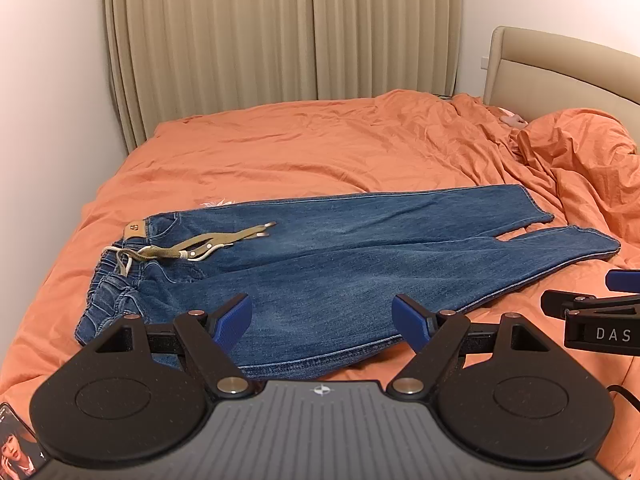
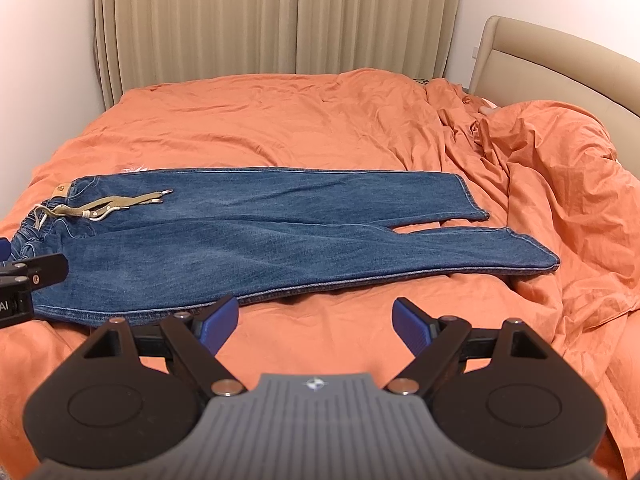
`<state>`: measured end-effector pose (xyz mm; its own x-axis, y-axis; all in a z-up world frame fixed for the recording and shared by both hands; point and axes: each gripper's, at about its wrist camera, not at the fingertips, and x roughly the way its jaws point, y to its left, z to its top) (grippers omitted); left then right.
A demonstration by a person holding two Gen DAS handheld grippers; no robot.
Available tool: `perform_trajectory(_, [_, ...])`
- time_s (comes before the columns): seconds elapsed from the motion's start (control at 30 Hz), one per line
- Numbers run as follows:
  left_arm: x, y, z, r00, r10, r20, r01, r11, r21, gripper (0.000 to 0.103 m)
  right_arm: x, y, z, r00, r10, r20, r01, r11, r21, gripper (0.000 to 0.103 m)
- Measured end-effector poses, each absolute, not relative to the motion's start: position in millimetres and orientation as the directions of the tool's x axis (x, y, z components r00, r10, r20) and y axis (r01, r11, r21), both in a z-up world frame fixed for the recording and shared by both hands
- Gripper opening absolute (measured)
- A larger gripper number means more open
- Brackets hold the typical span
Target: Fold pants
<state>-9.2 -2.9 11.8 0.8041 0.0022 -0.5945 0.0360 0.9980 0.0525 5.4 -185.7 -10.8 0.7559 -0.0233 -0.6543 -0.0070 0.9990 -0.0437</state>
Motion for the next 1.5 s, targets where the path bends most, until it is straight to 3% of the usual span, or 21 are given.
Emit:
perform_trajectory(0.53, [-9, -3, 9, 0.797, 0.011, -0.604, 0.028, 0.998, 0.055, 0.093, 7, -185, -13, 0.748, -0.012, -0.663, -0.016, 0.999, -0.037, 0.080])
perform_trajectory(0.77, [-1, 6, 12, 0.794, 0.037, -0.607, 0.042, 0.992, 0.116, 0.093, 19, -188, -16, 0.736, 0.015, -0.677, -0.042, 0.999, -0.023, 0.080])
perform_trajectory(1.0, [18, 53, 28, 0.789, 0.106, -0.605, 0.045, 0.973, 0.229, 0.084, 42, -216, -5, 0.795, 0.241, -0.557, -0.277, 0.961, 0.020, 0.081])
perform_trajectory(1.2, [39, 86, 21, 0.715, 0.048, -0.697, 0.313, 0.870, 0.380, 0.068, 90, -244, -13, 0.735, 0.246, -0.632, -0.386, 0.918, -0.091, 0.080])
perform_trajectory(1.3, [43, 99, 10, 0.675, 0.010, -0.738, 0.447, 0.791, 0.419, 0.067, 112, -261, -21, 0.712, 0.194, -0.675, -0.393, 0.906, -0.155, 0.069])
perform_trajectory(1.37, [46, 108, -4, 0.612, 0.035, -0.790, 0.521, 0.734, 0.436, 0.067, 122, -276, -25, 0.687, 0.176, -0.705, -0.401, 0.901, -0.167, 0.050])
perform_trajectory(1.5, [55, 124, -48, 0.504, 0.129, -0.854, 0.640, 0.608, 0.470, 0.067, 143, -305, -38, 0.647, 0.108, -0.755, -0.397, 0.893, -0.212, 0.045])
